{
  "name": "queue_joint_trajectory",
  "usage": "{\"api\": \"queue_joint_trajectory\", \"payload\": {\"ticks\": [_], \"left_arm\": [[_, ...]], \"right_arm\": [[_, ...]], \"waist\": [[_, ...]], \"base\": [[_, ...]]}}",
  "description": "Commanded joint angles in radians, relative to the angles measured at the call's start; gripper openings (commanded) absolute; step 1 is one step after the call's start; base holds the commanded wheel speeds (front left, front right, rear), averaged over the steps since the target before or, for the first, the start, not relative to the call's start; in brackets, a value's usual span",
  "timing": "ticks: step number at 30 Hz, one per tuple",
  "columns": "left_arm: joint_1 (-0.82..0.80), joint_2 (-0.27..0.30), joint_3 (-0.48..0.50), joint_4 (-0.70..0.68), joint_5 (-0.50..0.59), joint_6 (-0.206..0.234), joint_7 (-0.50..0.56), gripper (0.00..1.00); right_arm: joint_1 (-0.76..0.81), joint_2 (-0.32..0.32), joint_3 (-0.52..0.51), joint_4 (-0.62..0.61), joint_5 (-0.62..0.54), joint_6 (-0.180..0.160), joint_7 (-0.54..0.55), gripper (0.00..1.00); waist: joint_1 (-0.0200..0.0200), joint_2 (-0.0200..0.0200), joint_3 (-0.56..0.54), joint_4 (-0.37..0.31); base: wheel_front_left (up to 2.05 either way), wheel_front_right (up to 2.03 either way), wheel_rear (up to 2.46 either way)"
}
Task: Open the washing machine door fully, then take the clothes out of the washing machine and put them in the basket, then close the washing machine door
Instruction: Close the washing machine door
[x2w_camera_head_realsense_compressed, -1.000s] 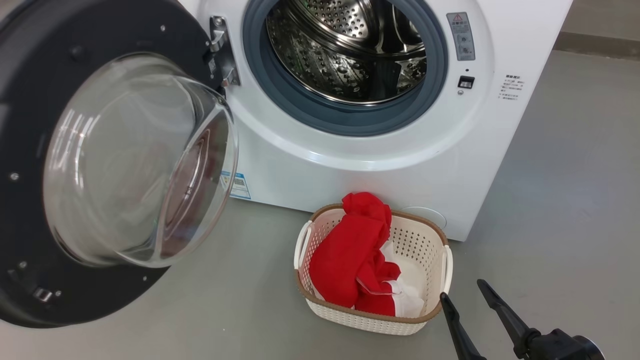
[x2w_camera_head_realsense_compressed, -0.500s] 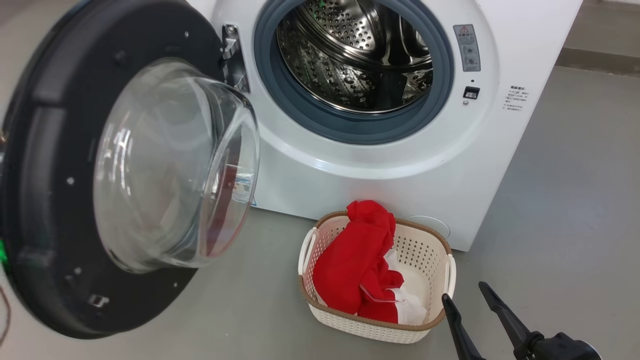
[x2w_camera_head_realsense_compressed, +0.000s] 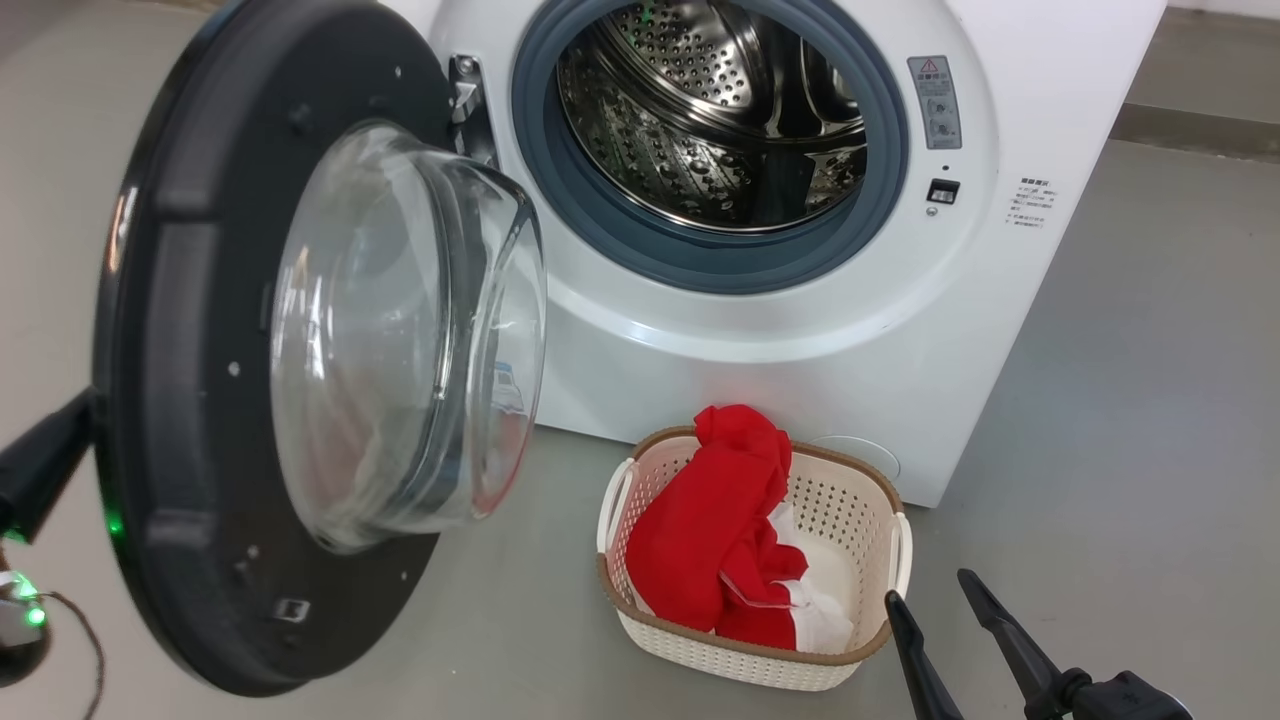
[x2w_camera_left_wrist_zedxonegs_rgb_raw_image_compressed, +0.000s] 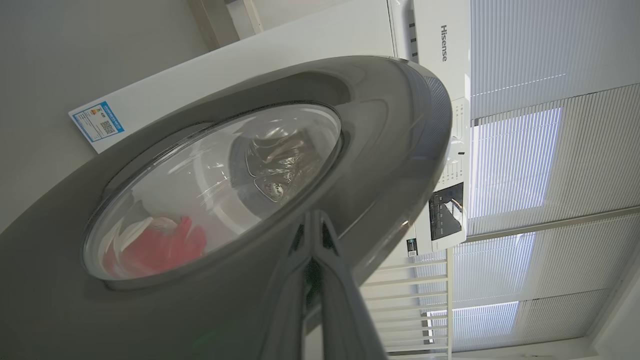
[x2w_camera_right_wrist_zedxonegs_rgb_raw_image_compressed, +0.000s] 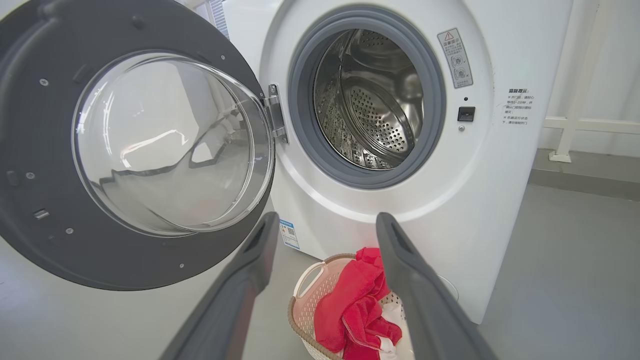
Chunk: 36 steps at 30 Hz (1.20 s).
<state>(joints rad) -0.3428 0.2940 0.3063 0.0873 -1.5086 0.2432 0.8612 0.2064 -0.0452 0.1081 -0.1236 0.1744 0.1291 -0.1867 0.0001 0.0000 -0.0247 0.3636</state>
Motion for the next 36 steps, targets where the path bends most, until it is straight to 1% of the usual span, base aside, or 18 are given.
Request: {"api": "queue_joint_trajectory", "payload": {"ticks": [1, 7, 12, 15, 24, 28, 36], "left_arm": [[-0.010, 0.011, 0.023, -0.059, -0.020, 0.010, 0.010, 0.00], [0.027, -0.048, 0.001, -0.158, -0.032, 0.046, 0.008, 0.00], [0.052, -0.101, -0.017, -0.211, -0.037, 0.065, -0.006, 0.00], [0.066, -0.127, -0.032, -0.237, -0.037, 0.069, -0.011, 0.00], [0.090, -0.183, -0.065, -0.288, -0.053, 0.072, -0.016, 0.00], [0.093, -0.210, -0.091, -0.292, -0.061, 0.062, -0.035, 0.00], [0.087, -0.236, -0.156, -0.281, -0.090, 0.039, -0.075, 0.00]], "right_arm": [[-0.018, -0.005, 0.022, -0.022, 0.005, 0.002, -0.011, 1.00], [-0.022, -0.005, 0.022, -0.016, 0.008, 0.002, -0.017, 1.00], [-0.026, -0.005, 0.021, -0.013, 0.010, 0.002, -0.021, 1.00], [-0.029, -0.005, 0.022, -0.010, 0.011, 0.002, -0.023, 1.00], [-0.037, -0.005, 0.018, -0.010, 0.009, 0.002, -0.024, 1.00], [-0.044, -0.005, 0.019, -0.009, 0.009, 0.002, -0.025, 1.00], [-0.051, -0.005, 0.019, -0.006, 0.012, 0.002, -0.028, 1.00]], "waist": [[-0.0001, 0.0000, 0.002, -0.002], [-0.0001, 0.0000, 0.005, -0.010], [-0.0001, 0.0000, 0.012, -0.021], [-0.0001, 0.0000, 0.015, -0.029], [-0.0001, 0.0000, 0.029, -0.056], [-0.0001, 0.0000, 0.036, -0.064], [-0.0001, 0.0000, 0.043, -0.077]], "base": [[0.00, 0.00, 0.00], [0.00, 0.00, 0.00], [0.00, 0.00, 0.00], [0.00, 0.00, 0.00], [0.00, 0.00, 0.00], [0.00, 0.00, 0.00], [0.00, 0.00, 0.00]]}}
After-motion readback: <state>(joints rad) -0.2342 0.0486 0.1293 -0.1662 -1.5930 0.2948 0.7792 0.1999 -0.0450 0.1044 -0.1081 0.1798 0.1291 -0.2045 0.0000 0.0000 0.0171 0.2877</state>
